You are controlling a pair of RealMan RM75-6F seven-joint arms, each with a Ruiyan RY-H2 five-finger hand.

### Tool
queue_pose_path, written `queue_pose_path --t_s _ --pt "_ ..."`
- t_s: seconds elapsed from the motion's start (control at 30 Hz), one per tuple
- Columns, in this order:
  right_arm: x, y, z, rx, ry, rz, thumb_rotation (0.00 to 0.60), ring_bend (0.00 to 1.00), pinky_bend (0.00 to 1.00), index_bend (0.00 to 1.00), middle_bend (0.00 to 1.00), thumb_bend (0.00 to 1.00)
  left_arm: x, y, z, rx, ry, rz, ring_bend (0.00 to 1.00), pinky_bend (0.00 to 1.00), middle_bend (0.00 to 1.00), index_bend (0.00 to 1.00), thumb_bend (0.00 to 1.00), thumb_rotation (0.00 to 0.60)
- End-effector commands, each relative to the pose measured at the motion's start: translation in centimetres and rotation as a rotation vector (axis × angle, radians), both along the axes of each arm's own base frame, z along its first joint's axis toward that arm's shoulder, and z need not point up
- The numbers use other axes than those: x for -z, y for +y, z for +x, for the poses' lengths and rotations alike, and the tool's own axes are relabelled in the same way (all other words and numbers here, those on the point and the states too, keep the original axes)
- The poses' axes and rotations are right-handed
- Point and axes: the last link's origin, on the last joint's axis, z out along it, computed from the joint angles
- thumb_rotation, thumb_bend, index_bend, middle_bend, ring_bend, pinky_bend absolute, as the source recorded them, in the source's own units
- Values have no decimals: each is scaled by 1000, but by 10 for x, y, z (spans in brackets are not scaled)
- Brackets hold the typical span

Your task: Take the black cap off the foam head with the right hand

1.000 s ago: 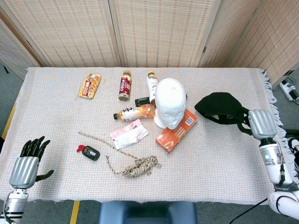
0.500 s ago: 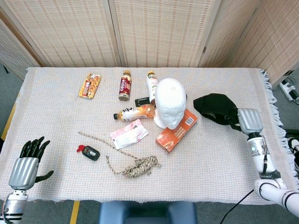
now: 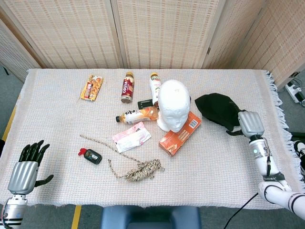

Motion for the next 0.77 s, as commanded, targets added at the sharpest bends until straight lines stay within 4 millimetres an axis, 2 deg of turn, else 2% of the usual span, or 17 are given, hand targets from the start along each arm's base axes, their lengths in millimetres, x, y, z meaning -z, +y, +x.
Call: queue_pose_path --t_s 0.03,0.1,0.2,0.3,0.37,0.5,0.6,0.77 --pt "-27 32 -1 -9 38 -46 492 244 507 0 244 3 0 0 -1 -4 -3 3 63 68 63 142 134 600" --pt "-38 52 1 -16 40 -70 492 251 507 0 244 12 -1 0 -3 -6 -5 6 63 69 62 142 135 600" --pt "-52 83 2 -36 38 -117 491 288 512 42 277 100 -1 1 -3 -6 -9 9 63 68 63 142 133 600" --pt "-61 116 2 -57 19 -154 507 336 538 171 347 167 -1 2 -3 -5 -13 14 63 69 62 142 134 600" --pt "-64 139 0 -60 -12 -158 548 361 545 259 395 173 -2 2 -3 -4 -14 17 64 69 63 142 134 600" --pt "-67 179 1 -74 -20 -167 558 377 545 298 421 172 -1 2 -2 0 -15 17 64 69 63 143 134 600" --pt "-68 199 0 -68 9 -184 555 380 545 308 426 172 -1 3 -1 3 -16 16 64 68 62 142 133 600" --pt "-68 207 -3 -53 10 -211 557 379 545 314 426 172 1 5 2 9 -20 15 67 68 63 142 134 600"
